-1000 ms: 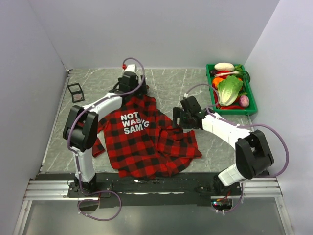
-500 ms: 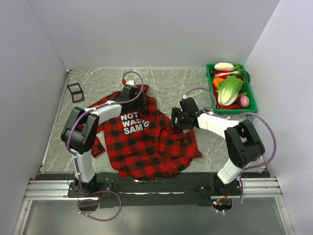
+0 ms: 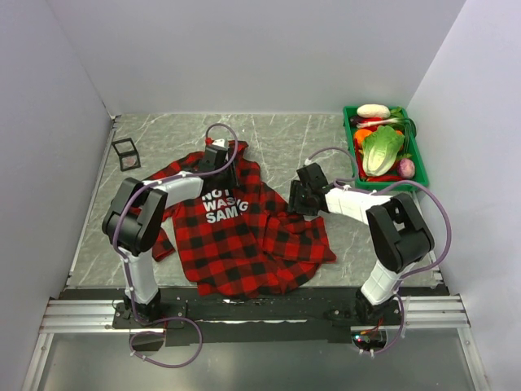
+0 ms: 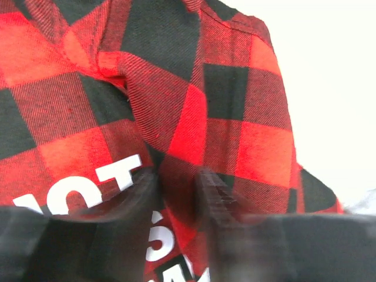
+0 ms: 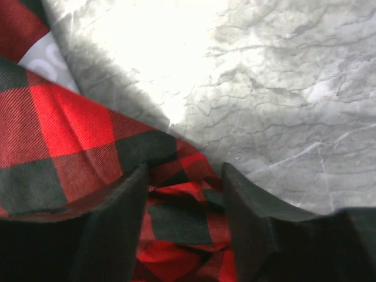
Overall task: Pin the brooch onto the clothing
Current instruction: Flatten out the clothes at the center of the board.
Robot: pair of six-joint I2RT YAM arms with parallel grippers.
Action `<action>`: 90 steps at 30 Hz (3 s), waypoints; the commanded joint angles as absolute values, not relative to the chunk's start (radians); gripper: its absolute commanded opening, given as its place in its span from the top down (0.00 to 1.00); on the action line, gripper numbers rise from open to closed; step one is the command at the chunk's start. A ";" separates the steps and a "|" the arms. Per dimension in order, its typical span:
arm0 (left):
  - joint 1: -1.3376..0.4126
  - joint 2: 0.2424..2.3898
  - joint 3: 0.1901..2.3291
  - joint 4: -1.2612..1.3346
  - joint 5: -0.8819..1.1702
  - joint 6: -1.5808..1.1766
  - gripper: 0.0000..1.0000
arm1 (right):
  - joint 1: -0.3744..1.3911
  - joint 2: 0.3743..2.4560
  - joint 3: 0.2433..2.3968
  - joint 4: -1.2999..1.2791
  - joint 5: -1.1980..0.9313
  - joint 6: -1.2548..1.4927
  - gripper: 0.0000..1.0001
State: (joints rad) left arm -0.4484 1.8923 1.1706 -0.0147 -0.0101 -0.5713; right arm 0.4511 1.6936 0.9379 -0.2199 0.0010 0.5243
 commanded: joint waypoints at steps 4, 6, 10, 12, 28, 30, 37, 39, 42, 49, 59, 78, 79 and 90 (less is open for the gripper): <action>-0.449 1.881 1.155 0.021 0.003 -0.578 0.96 | 0.448 1.729 0.966 -0.169 0.038 0.529 0.64; -0.449 1.859 1.147 0.015 0.003 -0.572 0.99 | 0.448 1.727 0.983 -0.172 0.043 0.509 0.82; -0.445 1.835 1.138 0.012 0.003 -0.566 0.99 | 0.446 1.714 1.020 -0.192 0.063 0.476 1.00; -0.443 1.824 1.137 0.009 0.003 -0.565 0.99 | 0.446 1.695 1.035 -0.196 0.072 0.462 1.00; -0.359 1.660 0.974 0.003 -0.091 -0.571 0.99 | 0.454 1.450 0.931 -0.218 0.103 0.471 1.00; -0.350 1.632 0.953 0.002 -0.084 -0.566 0.99 | 0.463 1.405 0.922 -0.210 0.139 0.454 1.00; -0.345 1.647 0.992 0.017 -0.008 -0.552 0.99 | 0.505 1.286 0.972 -0.230 0.276 0.365 1.00; -0.345 1.670 1.023 0.011 -0.008 -0.554 0.99 | 0.532 1.244 0.980 -0.244 0.320 0.344 1.00; -0.342 1.683 1.048 0.008 -0.015 -0.554 0.99 | 0.626 1.207 0.970 -0.274 0.423 0.316 1.00; -0.308 1.703 1.080 0.003 -0.032 -0.554 0.99 | 0.888 1.270 0.888 -0.337 0.490 0.428 1.00; -0.253 1.701 1.045 -0.014 -0.029 -0.571 0.99 | 1.006 1.272 0.885 -0.363 0.439 0.518 0.37; -0.255 1.684 1.032 -0.008 0.005 -0.554 0.99 | 0.542 1.341 0.861 -0.313 0.117 0.638 0.29; -0.255 1.684 1.034 -0.008 0.005 -0.554 0.99 | 0.534 1.345 0.845 -0.299 0.115 0.652 0.30; -0.253 1.689 1.034 -0.008 0.008 -0.551 0.99 | 0.474 1.434 0.762 -0.198 0.069 0.755 0.37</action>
State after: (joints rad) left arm -0.2573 1.7061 1.0344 -0.0307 0.0032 -0.5617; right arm 0.4934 1.4017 0.7822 -0.2691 0.0704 0.7097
